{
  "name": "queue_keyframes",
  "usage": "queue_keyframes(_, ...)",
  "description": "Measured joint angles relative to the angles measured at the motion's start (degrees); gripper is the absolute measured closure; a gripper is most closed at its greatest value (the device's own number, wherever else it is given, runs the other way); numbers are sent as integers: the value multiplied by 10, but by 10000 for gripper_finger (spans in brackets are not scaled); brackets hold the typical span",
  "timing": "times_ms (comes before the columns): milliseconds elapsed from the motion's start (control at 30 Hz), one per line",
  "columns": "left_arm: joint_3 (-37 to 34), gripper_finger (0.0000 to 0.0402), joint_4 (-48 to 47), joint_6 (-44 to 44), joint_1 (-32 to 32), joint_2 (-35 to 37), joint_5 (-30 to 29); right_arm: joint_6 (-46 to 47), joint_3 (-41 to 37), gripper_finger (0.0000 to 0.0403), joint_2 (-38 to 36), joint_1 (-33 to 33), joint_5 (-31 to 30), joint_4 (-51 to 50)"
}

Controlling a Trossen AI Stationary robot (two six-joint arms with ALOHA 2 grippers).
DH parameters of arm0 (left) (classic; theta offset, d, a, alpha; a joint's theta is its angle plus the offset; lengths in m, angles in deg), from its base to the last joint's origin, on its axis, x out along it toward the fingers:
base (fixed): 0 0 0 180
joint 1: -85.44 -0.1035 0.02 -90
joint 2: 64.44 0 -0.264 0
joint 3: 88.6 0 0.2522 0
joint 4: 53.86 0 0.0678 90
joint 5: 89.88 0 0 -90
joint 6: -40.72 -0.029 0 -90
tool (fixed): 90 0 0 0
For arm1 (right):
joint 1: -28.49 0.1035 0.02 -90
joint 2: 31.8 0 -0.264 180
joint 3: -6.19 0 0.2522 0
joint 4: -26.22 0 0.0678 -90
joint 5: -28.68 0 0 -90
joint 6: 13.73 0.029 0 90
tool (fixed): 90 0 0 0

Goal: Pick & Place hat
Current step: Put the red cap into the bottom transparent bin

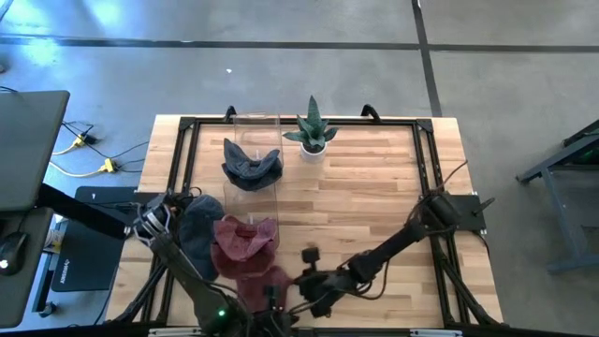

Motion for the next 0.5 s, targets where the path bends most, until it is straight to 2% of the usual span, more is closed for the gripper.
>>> queue_keyframes(133,27,401,-6,-39,0,0,-49,31,-80,398,-87,36,-65,-76)
queue_keyframes(300,42,401,4,-82,0,1,-111,117,-237,398,-243,74,-93,-125)
queue_keyframes(400,44,401,17,-123,-15,1,-141,110,-296,398,-341,83,-103,-140)
queue_keyframes(500,45,401,31,-151,-42,0,-162,60,-325,398,-428,74,-148,-174)
